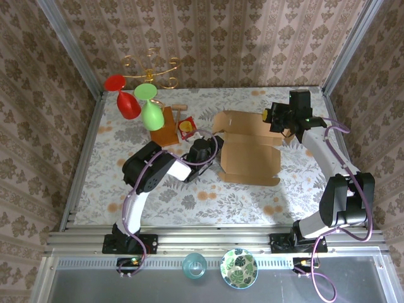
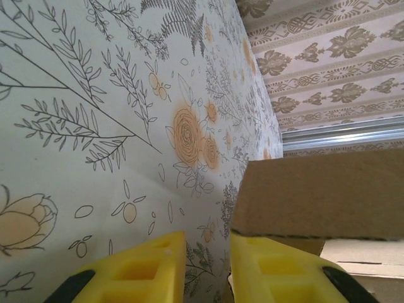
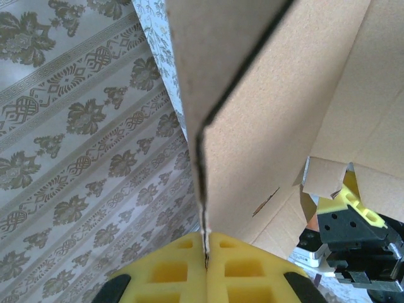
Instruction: Fold the paper box
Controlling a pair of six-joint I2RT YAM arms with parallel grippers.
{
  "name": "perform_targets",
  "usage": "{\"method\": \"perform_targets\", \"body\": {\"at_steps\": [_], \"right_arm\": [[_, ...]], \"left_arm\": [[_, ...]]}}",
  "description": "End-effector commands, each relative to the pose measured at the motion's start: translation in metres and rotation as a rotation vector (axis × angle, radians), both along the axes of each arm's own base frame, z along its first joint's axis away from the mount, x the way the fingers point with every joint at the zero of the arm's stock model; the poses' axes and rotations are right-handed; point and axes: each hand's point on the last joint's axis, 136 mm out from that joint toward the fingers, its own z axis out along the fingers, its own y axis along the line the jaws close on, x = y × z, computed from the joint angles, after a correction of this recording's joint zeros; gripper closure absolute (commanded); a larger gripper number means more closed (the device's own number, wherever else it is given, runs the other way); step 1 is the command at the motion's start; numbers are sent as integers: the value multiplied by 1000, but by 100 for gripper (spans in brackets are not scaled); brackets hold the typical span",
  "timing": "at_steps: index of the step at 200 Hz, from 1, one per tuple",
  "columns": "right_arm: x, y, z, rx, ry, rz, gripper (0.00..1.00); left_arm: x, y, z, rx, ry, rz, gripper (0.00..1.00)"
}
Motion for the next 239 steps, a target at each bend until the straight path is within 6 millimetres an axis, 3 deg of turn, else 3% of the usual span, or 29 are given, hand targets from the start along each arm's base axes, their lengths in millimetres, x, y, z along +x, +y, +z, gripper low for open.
{"method": "perform_targets", "body": {"at_steps": [1, 84, 120, 177, 194, 219, 239], "right_arm": [[-4, 4, -3, 38, 12, 7, 100], [-7, 6, -9, 49, 19, 9, 100], [-8, 6, -13, 49, 24, 10, 100], [-11, 10, -21, 38, 31, 28, 100], [-10, 8, -23, 28, 17, 29, 100], [1, 1, -27, -22, -27, 45, 100], [15, 3, -30, -33, -75, 75, 100]], "left_arm": [[-1, -13, 32, 39, -68, -55, 72], [-18, -26, 7, 387, -8, -209, 58], [-23, -28, -7, 471, 36, -263, 61], [-32, -38, -10, 646, 50, -387, 65], [-31, -34, 6, 614, 20, -356, 67], [-26, -32, 58, 588, -74, -339, 64], [-35, -30, 93, 550, -126, -366, 58]]}}
